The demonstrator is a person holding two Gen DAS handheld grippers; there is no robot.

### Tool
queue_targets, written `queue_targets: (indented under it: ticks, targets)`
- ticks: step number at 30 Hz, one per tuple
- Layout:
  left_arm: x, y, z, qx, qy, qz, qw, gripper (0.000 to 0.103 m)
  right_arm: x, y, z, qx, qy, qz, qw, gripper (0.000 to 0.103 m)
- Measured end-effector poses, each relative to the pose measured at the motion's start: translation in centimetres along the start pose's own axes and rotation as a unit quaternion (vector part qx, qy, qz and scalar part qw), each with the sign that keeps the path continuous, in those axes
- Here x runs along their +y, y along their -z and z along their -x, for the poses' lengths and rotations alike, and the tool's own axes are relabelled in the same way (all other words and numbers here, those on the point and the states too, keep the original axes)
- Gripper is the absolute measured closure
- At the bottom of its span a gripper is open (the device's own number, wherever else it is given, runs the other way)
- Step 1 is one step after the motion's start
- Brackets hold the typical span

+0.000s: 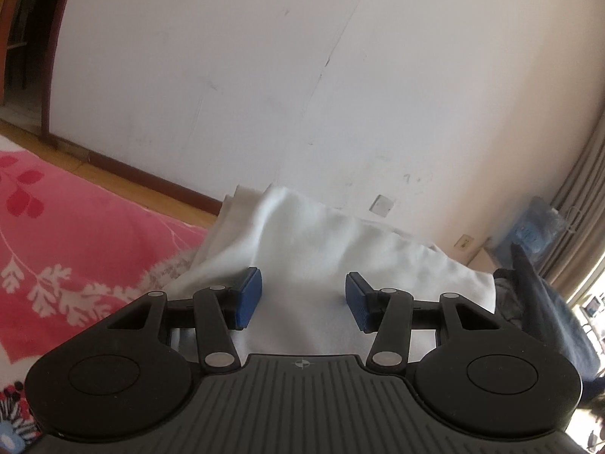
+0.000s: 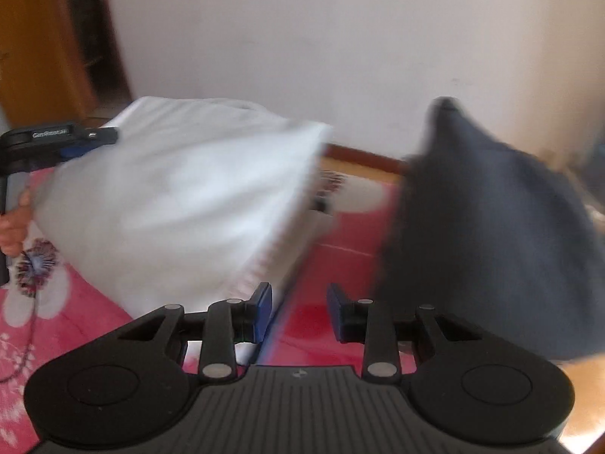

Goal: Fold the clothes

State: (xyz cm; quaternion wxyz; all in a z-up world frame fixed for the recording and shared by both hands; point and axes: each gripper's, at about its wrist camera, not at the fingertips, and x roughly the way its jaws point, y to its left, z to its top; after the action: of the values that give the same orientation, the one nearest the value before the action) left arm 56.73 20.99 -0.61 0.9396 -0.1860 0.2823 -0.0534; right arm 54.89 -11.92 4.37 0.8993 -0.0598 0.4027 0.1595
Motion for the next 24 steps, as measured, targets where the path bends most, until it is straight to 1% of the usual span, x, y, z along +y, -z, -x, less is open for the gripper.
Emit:
queue_targets:
  ticks: [1,2,4,5,6,8,9,10,13,14,15,16,17,18,20,21,22,23,24]
  targets:
    - [0.2,-0.1,0.1,-0.002,0.001,0.000,1.0000,0.054,-0.2,-0.1,0.8,-0.015,-0.001,0.002,1.000,0.068]
    - [0.5,-0.1,0.4,-0.005,0.000,0.001,1.0000,0.054,0.3,-0.7,1.5,-0.045,-0.017,0.012,0.999,0.068]
    - [0.5,0.1,0.8,-0.013,-0.002,-0.003,0.9999,0.054,2.1,-1.4,2.2,-0.103,-0.065,0.044,0.992,0.068]
    - [0.4,0.3,0.9,-0.017,-0.006,-0.007,0.9998,0.054,3.0,-1.4,2.1,-0.124,-0.092,0.061,0.986,0.068]
    - [0.4,0.4,1.1,-0.021,-0.010,-0.011,0.9997,0.054,3.7,-0.8,1.6,-0.130,-0.111,0.072,0.983,0.069]
    - [0.4,0.5,1.8,-0.033,-0.016,-0.004,0.9993,0.054,4.4,1.6,0.0,-0.115,-0.123,0.092,0.981,0.069]
    - [0.5,0.5,2.4,-0.042,-0.019,0.002,0.9989,0.054,4.4,2.9,-0.6,-0.111,-0.122,0.093,0.982,0.069]
    - [0.5,0.6,3.4,-0.056,-0.023,0.011,0.9981,0.053,3.7,4.5,-0.5,-0.112,-0.108,0.080,0.985,0.069]
    - [0.5,1.4,6.6,-0.095,-0.040,0.031,0.9942,0.040,1.6,9.0,0.4,-0.115,-0.068,0.037,0.990,0.069]
    - [0.3,2.1,8.0,-0.108,-0.044,0.035,0.9926,0.038,1.1,10.3,1.1,-0.114,-0.057,0.027,0.991,0.068]
    - [0.0,2.9,9.3,-0.114,-0.042,0.037,0.9919,0.037,1.1,11.7,1.9,-0.112,-0.049,0.026,0.992,0.068]
    - [-0.4,3.8,10.4,-0.115,-0.038,0.039,0.9919,0.032,1.3,13.0,2.8,-0.109,-0.043,0.027,0.993,0.068]
    - [-0.9,5.0,11.6,-0.110,-0.033,0.042,0.9925,0.027,1.5,14.2,3.6,-0.107,-0.039,0.028,0.993,0.068]
    - [-1.6,6.2,12.8,-0.098,-0.026,0.042,0.9939,0.026,1.8,15.3,4.2,-0.106,-0.036,0.027,0.993,0.067]
    - [-3.0,8.5,15.0,-0.061,-0.013,0.036,0.9974,0.018,3.0,16.7,5.5,-0.101,-0.039,0.023,0.994,0.064]
    - [-3.8,9.6,16.1,-0.040,-0.007,0.033,0.9986,0.016,3.8,17.1,6.6,-0.099,-0.044,0.016,0.994,0.057]
    - [-4.5,10.5,17.3,-0.020,-0.004,0.030,0.9993,0.011,4.3,17.5,7.6,-0.097,-0.052,0.004,0.994,0.052]
    - [-5.1,11.5,18.7,-0.004,0.001,0.028,0.9996,0.007,4.7,18.0,8.6,-0.092,-0.062,-0.010,0.994,0.052]
    - [-5.6,12.4,20.1,0.012,0.006,0.026,0.9996,0.005,5.2,18.6,9.8,-0.087,-0.071,-0.022,0.993,0.048]
